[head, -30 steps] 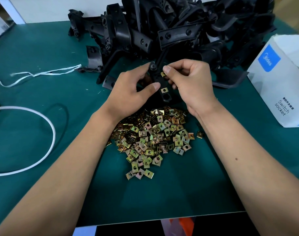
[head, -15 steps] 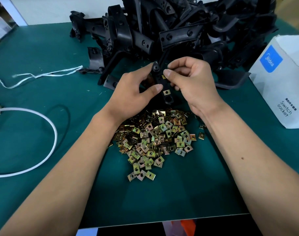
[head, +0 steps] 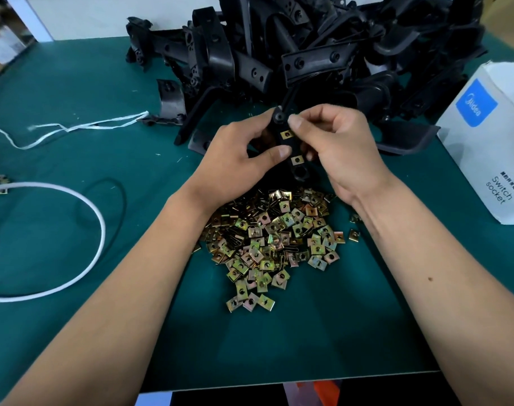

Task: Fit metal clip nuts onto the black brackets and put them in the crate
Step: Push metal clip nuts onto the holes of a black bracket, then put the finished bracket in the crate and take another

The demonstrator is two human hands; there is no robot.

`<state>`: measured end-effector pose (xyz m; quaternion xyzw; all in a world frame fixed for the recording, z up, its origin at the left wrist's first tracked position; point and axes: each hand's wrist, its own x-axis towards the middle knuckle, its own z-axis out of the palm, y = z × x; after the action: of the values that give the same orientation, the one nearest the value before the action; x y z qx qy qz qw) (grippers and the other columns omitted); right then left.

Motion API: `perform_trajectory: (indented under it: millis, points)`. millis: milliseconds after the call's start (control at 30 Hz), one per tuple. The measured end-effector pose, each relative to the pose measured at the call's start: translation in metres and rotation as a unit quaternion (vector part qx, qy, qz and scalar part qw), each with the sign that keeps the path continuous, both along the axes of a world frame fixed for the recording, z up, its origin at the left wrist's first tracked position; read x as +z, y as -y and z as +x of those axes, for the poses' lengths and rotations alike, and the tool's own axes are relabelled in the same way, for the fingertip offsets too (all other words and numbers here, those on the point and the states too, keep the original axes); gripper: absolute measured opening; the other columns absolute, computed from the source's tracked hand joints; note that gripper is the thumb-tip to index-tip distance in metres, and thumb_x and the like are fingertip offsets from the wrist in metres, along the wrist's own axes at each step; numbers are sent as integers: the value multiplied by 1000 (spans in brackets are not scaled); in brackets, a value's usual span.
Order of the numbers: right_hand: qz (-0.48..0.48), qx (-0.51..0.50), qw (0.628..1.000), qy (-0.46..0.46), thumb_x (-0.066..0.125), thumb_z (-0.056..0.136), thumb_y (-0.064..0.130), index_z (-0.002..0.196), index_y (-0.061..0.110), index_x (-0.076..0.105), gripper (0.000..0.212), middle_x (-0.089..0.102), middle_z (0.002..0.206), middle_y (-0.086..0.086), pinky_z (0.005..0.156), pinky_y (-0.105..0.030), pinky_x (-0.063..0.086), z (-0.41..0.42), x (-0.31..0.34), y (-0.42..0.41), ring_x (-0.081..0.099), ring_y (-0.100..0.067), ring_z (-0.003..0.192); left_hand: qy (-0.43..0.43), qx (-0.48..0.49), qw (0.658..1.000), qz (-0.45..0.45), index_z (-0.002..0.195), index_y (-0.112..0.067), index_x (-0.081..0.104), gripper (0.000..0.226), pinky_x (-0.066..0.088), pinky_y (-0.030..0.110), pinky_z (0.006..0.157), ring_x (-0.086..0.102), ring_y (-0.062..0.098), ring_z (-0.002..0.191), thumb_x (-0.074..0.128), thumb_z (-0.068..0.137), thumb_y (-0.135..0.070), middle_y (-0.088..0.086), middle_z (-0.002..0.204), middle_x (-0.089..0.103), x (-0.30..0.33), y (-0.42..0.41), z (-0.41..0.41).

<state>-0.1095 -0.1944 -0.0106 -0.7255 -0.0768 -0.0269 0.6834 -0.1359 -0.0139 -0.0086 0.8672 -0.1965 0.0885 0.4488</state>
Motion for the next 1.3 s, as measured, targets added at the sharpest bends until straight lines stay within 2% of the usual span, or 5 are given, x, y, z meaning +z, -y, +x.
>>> perform_trajectory:
  millis: [367, 800, 967, 1067, 1300]
  points:
    - [-49, -59, 997, -6, 60, 103, 29, 83, 15, 79, 31, 77, 77, -5, 58, -19, 51, -5, 2, -6, 70, -12, 66, -29, 46, 998, 7, 117, -22, 69, 20, 51, 45, 85, 65, 24, 89, 66, 98, -26, 5, 93, 72, 1, 4, 0]
    - [-87, -54, 995, 11, 59, 99, 39, 81, 3, 74, 43, 68, 71, -15, 65, -46, 54, -9, 3, -15, 61, -18, 65, -28, 73, 996, 50, 120, -21, 68, 27, 43, 22, 69, 58, 8, 76, 68, 97, -34, -1, 83, 66, 2, 3, 0]
    - [-131, -56, 990, -6, 51, 106, 38, 89, -1, 73, 48, 73, 79, -10, 78, -40, 54, -22, 10, -14, 68, -20, 76, -50, 141, 986, 76, 83, -23, 60, 22, 37, 29, 56, 55, 11, 63, 70, 95, -39, -4, 70, 62, 16, 14, 1]
    - [-148, -104, 982, 48, 57, 100, 21, 102, 12, 77, 22, 71, 87, 11, 75, -13, 51, -40, 24, 10, 64, 2, 78, -11, 189, 979, 72, 88, -18, 63, 27, 42, 33, 60, 62, 19, 72, 70, 92, -43, 0, 77, 68, 40, 41, 1]
    - [-233, -319, 902, 174, 79, 81, 21, 88, 15, 77, 10, 75, 78, 5, 73, -32, 55, -88, 65, 132, 69, -11, 73, 81, 113, 987, 74, 101, -13, 67, 37, 54, 43, 82, 67, 25, 91, 64, 90, -48, 2, 94, 72, 100, 185, -21]
